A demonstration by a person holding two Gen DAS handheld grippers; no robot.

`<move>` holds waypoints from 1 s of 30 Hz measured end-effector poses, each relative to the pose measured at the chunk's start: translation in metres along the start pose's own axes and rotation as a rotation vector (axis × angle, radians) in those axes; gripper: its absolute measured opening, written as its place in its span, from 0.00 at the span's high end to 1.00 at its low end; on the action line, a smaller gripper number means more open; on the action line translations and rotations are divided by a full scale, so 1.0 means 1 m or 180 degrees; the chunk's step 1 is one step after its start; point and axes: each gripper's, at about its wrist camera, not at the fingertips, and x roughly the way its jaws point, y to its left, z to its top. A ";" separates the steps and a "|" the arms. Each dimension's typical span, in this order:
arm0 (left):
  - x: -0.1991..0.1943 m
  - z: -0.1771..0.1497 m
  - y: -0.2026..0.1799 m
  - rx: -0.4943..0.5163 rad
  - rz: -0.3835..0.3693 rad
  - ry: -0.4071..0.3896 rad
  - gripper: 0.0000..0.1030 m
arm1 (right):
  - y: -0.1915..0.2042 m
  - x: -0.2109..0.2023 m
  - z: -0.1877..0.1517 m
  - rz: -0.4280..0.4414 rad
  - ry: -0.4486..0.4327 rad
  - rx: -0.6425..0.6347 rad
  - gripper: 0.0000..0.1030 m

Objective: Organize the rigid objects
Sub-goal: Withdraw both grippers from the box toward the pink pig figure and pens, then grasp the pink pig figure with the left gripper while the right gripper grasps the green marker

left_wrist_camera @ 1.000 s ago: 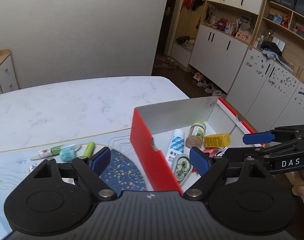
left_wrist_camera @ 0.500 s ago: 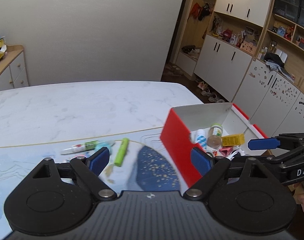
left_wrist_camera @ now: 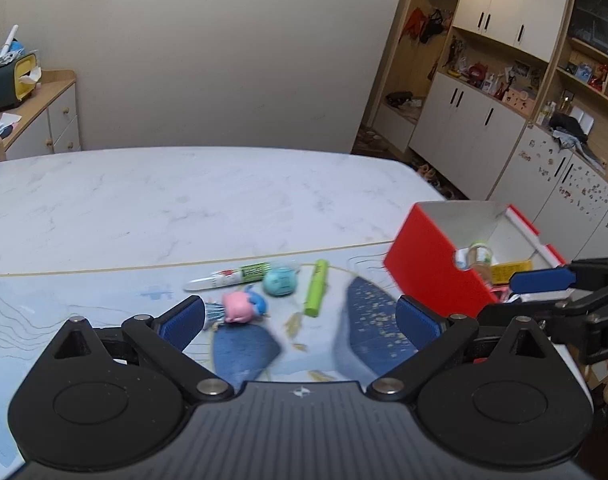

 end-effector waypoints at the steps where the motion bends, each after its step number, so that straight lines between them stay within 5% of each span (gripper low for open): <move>1: 0.004 -0.001 0.004 -0.0006 0.0004 0.0020 0.01 | 0.002 0.004 0.001 -0.0016 0.0019 -0.0001 0.07; 13: 0.065 -0.003 0.042 -0.0114 0.0093 0.0227 0.01 | 0.012 0.064 0.016 -0.0193 0.0225 -0.0003 0.08; 17: 0.087 -0.005 0.042 0.0038 0.0364 0.0237 0.01 | 0.007 0.087 0.020 -0.0290 0.0327 0.0042 0.09; 30: 0.133 -0.010 0.045 -0.0054 0.0489 0.0291 0.01 | -0.011 0.163 0.038 -0.0538 0.0635 0.0175 0.20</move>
